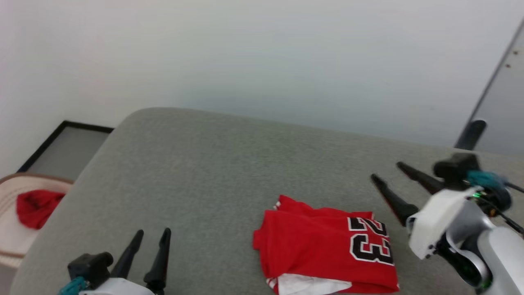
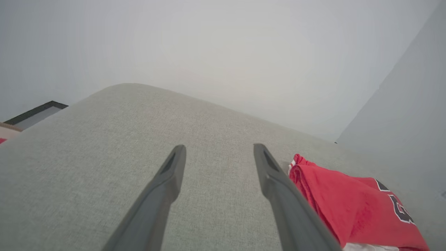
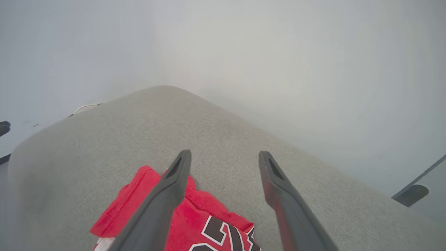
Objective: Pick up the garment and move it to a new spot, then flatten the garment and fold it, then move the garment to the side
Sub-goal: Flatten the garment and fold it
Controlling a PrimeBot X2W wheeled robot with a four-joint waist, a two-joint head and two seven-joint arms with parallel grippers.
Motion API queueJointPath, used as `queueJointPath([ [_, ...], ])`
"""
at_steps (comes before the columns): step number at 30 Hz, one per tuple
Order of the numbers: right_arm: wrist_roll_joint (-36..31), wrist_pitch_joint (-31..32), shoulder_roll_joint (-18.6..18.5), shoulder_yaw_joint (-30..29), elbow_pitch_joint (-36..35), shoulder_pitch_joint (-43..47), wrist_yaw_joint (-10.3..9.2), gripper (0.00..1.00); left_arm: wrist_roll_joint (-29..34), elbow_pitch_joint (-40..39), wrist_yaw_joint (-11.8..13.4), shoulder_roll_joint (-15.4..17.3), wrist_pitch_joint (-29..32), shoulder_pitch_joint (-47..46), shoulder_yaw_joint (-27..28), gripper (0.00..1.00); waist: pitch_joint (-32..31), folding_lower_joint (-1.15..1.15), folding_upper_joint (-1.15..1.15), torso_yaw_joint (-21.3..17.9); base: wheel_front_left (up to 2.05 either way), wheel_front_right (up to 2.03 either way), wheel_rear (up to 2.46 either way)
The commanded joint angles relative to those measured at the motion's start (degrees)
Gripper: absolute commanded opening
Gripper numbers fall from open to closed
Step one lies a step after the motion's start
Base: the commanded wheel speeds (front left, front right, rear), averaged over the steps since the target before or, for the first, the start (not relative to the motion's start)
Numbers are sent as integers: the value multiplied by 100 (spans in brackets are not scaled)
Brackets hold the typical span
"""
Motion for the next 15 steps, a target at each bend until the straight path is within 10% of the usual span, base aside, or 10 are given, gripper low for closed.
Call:
queueJointPath([
  [1, -97, -423, -12, -169, 18, 188, -4, 100, 52, -32, 31, 17, -43, 56, 64, 100, 5, 0, 0, -320, 0, 0, 0],
  [15, -983, -2164, 166, -1202, 277, 1235, -4, 100, 521, -194, 20, 32, -102, 227, 440, 100, -17, 0, 0, -857, 0, 0, 0],
])
